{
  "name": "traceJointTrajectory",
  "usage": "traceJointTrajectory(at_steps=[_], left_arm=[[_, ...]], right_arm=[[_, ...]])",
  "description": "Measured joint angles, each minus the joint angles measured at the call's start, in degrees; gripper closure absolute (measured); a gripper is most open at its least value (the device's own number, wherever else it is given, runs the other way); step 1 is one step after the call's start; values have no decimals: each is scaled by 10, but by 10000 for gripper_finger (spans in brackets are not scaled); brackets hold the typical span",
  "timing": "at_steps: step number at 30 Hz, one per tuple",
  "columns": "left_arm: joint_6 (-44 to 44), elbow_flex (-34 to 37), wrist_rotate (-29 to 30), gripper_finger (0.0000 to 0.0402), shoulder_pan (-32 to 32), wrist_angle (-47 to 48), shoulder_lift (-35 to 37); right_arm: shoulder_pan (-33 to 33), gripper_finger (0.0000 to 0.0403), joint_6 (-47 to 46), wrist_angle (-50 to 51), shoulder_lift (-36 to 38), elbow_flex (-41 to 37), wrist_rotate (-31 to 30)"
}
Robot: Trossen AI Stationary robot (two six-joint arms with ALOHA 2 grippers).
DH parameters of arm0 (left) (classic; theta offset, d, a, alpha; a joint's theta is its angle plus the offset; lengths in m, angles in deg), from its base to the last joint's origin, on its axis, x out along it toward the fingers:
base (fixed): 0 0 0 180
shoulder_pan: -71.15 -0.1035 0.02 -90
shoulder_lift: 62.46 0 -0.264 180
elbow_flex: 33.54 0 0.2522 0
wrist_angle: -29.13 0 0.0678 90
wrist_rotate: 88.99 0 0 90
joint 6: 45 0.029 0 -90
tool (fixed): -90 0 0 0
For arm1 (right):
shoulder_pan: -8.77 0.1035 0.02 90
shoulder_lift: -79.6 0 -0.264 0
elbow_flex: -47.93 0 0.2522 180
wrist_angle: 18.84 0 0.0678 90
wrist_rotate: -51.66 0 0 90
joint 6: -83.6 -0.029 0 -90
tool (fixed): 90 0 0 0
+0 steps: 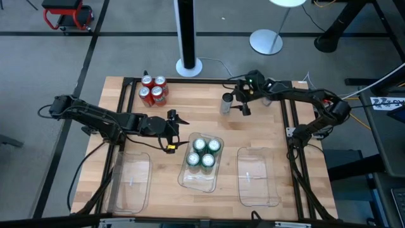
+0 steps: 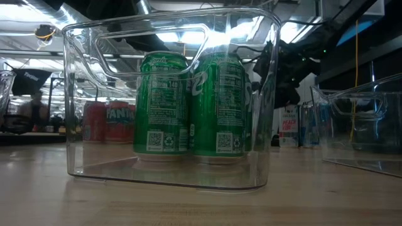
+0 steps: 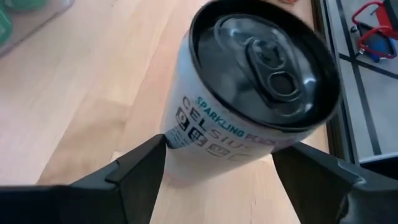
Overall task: Sort soda cans
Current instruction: Put the white-pink soda can into the right transparent bin
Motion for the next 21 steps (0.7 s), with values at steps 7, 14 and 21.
traceJointTrajectory(at_steps=[7,14,21], left_arm=[[1,0,0,31,0,-18,0],[5,0,0,31,0,-24,0],[4,0,0,31,0,-23,0]], right_arm=[[14,109,-1,-18,0,0,-20],[13,87,-1,-23,0,0,11],[14,9,-6,-34,-2,0,9]])
